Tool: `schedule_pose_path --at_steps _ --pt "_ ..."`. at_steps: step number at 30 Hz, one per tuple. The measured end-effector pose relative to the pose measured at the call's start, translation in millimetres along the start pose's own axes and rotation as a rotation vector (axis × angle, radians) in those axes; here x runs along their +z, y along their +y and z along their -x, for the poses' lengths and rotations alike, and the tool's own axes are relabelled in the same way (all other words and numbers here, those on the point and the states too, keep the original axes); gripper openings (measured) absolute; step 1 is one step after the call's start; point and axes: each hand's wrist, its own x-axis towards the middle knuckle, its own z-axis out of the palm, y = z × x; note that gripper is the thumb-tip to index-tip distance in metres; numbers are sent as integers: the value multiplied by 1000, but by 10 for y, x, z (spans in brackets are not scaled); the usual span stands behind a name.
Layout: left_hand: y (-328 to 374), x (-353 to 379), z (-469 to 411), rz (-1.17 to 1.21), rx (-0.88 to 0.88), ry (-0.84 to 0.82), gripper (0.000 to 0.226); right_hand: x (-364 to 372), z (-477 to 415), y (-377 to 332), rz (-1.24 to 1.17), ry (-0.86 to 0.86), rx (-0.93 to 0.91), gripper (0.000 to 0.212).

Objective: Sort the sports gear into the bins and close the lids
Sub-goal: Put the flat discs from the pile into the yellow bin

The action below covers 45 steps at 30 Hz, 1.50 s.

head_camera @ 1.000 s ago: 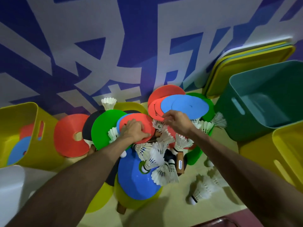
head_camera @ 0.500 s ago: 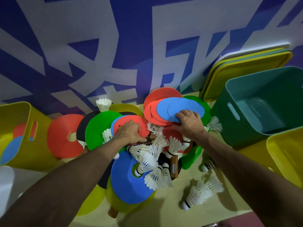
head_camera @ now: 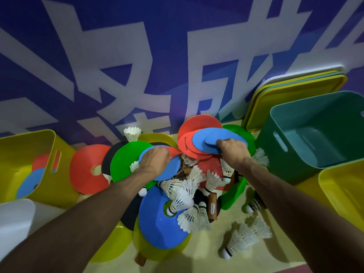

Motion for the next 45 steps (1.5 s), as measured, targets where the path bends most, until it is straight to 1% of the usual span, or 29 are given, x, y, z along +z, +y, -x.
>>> schedule_pose_path --at_steps 4,8,12,14,17,21,25,29,31,34,38,42,45 --pt "-95 -231 69 23 -35 54 20 -168 24 -106 11 48 85 29" --pt "-291 -588 152 135 -65 140 16 -445 66 -230 -66 96 153 27" --pt "-520 -996 283 256 -122 214 17 -778 72 -518 -187 200 176 25" --pt "-656 -1177 373 324 -145 244 16 -927 58 -722 -302 224 179 30" --pt "-913 -1415 535 400 -168 287 14 -1108 -5 -1073 -522 204 168 37" --pt "-1362 -1682 779 482 -202 349 9 -1359 -95 -1635 -760 192 132 33" --pt "-1927 -1967 1086 550 -229 368 9 -1598 -205 -2288 -994 149 63 31" --pt "-2535 -2236 1458 604 -312 471 11 -1806 -267 -2995 -1239 185 58 33" --pt "-2823 -2323 1649 622 -362 523 11 -1889 -261 -3358 -1366 175 53 35" --pt "-3262 -2363 1885 584 -432 593 17 -1897 -249 -3874 -1506 146 57 36" --pt "-3684 -2222 2096 558 -500 608 17 -1724 -193 -4500 -1612 56 73 32" --pt "-3956 -1945 2181 552 -563 575 16 -1475 -175 -4956 -1568 -2 104 35" --pt "-4051 -1772 2173 563 -578 548 16 -1324 -158 -5110 -1536 -54 119 38"
